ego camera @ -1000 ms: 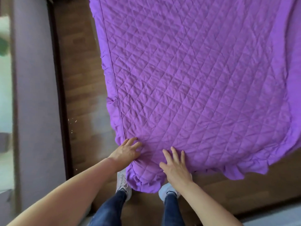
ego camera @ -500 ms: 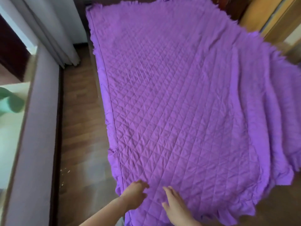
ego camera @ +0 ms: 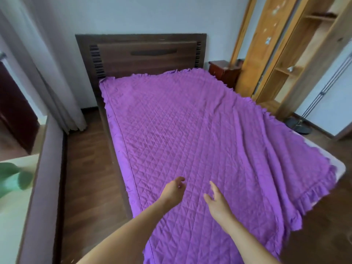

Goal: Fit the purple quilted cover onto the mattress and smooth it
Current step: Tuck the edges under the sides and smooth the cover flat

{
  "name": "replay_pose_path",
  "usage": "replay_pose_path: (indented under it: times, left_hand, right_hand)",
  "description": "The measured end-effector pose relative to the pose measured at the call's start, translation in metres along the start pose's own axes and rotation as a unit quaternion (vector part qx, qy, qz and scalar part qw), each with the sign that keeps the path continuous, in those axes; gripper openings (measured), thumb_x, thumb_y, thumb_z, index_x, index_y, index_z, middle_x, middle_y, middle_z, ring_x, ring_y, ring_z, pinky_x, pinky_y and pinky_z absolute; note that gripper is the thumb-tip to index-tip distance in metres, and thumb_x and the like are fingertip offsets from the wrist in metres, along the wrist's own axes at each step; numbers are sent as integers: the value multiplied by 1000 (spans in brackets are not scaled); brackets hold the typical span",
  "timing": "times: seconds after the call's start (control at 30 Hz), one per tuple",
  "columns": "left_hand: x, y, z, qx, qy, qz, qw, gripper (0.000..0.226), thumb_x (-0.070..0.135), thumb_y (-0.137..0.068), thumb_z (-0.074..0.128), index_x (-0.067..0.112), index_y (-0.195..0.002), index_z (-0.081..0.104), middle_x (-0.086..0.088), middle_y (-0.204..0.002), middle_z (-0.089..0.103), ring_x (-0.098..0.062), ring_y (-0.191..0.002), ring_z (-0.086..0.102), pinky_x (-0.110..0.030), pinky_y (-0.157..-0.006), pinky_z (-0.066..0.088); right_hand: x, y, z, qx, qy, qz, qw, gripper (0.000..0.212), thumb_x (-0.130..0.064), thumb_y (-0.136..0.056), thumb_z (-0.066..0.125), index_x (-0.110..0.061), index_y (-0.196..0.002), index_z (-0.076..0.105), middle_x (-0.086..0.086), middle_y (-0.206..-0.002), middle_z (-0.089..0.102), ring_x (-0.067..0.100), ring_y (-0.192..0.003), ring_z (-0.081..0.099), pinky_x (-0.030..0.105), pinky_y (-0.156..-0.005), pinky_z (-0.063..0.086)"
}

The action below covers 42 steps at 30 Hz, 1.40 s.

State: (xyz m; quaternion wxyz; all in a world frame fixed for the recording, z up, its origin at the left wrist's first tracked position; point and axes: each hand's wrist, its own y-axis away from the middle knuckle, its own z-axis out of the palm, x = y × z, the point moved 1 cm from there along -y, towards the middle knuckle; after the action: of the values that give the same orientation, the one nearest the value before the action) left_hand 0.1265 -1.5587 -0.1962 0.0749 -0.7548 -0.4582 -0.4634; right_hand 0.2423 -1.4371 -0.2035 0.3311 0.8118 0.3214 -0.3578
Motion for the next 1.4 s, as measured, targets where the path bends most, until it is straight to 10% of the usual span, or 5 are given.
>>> replay_pose_path:
  times: [0.47,1.1,1.23,1.4]
  left_hand:
    - [68,41,-25,-93,301,1,949,27,29,-99,42,15,-119,54,-5,-111,62,-18,-99,58,-26,-75,42]
    - [232,68,189,-166,246,25,955,18,24,-98,45,13,-109,53,-8,-105,55,-12,-76,49,-24,-63,33]
    - [258,75,228,-196,236,21,952,13,24,-98,44,17,-96,55,-7,-102,54,-13,-75,48,-24,-63,33]
    - [288,74,264,-220,212,29,952,24,28,-99,42,14,-114,54,-8,-107,57,-21,-89,51,-25,-66,37]
  right_hand:
    - [-29,68,-54,147,-143,46,978,50,-19,-99,43,-9,-146,29,7,-150,33,17,-136,35,23,-107,25]
    - [95,133,-273,235,-213,116,941,52,-29,-101,39,-10,-147,26,1,-153,27,15,-140,26,28,-115,20]
    - [112,157,-308,250,-239,131,929,28,-32,-100,37,-35,-127,45,-12,-127,41,6,-122,43,21,-101,31]
    - [129,173,-336,282,-237,146,918,48,-29,-102,35,-7,-144,31,7,-151,33,22,-138,32,29,-108,27]
